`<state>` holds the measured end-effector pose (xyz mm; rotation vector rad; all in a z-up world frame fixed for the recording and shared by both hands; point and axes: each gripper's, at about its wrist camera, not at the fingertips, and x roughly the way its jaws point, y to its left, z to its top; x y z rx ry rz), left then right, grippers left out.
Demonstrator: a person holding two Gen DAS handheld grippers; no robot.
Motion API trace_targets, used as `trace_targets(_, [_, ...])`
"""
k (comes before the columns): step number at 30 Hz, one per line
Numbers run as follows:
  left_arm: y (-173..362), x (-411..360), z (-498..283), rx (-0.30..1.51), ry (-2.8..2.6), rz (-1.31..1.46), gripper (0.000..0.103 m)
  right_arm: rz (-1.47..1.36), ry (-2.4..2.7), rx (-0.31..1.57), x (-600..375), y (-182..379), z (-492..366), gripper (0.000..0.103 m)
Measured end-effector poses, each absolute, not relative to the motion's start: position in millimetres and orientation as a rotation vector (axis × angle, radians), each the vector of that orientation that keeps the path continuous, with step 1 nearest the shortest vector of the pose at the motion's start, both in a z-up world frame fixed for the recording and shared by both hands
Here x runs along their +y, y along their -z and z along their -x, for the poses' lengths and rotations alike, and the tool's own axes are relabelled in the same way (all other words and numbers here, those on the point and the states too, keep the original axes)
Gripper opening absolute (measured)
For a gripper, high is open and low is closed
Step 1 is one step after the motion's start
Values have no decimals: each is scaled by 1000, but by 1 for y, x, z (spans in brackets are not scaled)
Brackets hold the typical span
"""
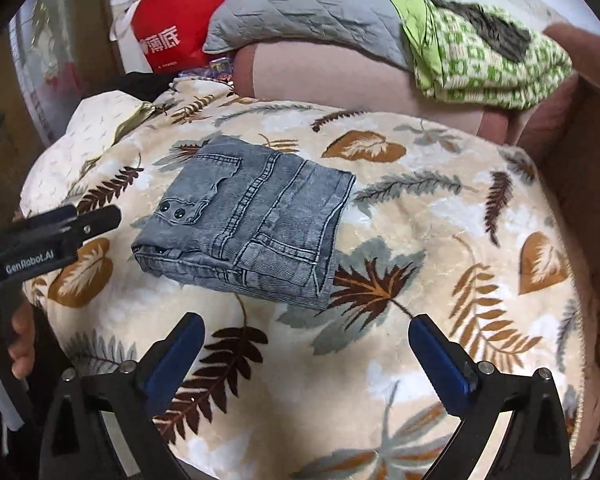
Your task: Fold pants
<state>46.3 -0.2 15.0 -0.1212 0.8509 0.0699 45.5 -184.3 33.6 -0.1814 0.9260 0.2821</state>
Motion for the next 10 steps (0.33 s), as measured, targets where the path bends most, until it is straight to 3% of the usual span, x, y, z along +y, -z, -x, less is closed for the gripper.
trace_targets(1, [-16,-3,-45,849,-67,111,98,192,-279,921,-183,-35,-43,103])
trace_targets(10, [-23,-20,-47,834,-5,69,102,180,-291,903,-177,-41,-42,103])
